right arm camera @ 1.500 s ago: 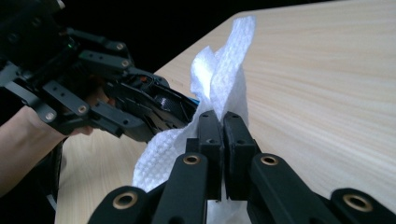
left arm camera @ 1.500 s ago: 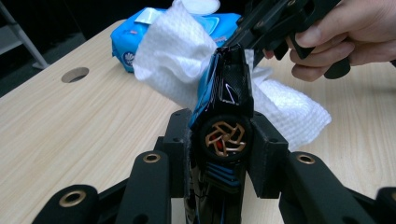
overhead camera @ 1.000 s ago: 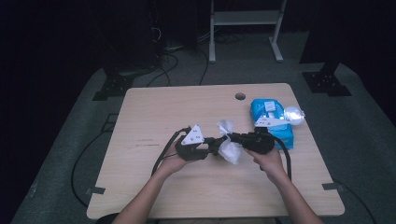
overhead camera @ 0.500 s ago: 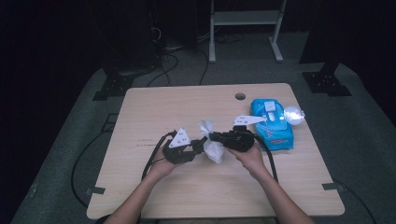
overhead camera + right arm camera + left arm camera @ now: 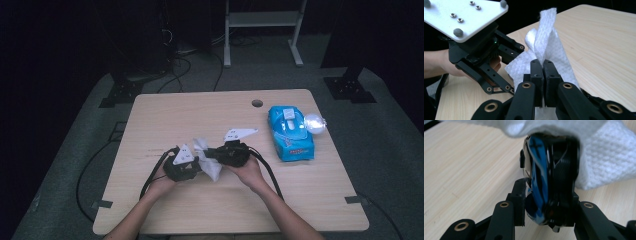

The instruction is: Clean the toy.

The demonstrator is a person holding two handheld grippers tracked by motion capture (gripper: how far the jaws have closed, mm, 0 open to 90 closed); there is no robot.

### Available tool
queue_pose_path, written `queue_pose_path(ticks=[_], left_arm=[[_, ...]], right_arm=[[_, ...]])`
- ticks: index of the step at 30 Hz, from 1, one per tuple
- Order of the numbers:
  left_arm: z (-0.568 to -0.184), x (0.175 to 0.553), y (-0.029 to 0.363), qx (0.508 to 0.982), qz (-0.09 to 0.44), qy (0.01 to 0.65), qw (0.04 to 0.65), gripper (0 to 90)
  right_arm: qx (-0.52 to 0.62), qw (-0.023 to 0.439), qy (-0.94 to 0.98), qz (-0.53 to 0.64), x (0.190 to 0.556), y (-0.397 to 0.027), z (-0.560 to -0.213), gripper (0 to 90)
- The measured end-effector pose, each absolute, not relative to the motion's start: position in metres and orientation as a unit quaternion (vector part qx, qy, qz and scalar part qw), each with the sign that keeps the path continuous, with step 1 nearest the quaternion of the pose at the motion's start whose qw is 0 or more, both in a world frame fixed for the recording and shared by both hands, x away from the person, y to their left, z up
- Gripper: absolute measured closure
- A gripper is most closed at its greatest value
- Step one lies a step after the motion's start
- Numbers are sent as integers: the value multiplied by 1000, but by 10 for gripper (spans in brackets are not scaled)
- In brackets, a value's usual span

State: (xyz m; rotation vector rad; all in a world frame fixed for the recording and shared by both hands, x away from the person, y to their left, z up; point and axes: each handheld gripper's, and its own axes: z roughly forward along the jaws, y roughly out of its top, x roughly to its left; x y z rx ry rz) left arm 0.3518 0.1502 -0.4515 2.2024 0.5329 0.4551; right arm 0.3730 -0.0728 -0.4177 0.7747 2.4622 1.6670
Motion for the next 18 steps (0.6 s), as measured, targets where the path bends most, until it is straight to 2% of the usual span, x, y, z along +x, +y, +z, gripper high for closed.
queue_pose_path(ticks=[5,9,18], left_arm=[[-456,353,157,879,181,213,387,622],[-458,354,164,874,175,219,397,650],[-458,355,166,874,170,219,400,653]], right_arm=[[247,44,816,521,373,-61,-426,869],[255,28,820,512,376,-56,-438,867],[272,59,822,497,389,-68,-434,866]])
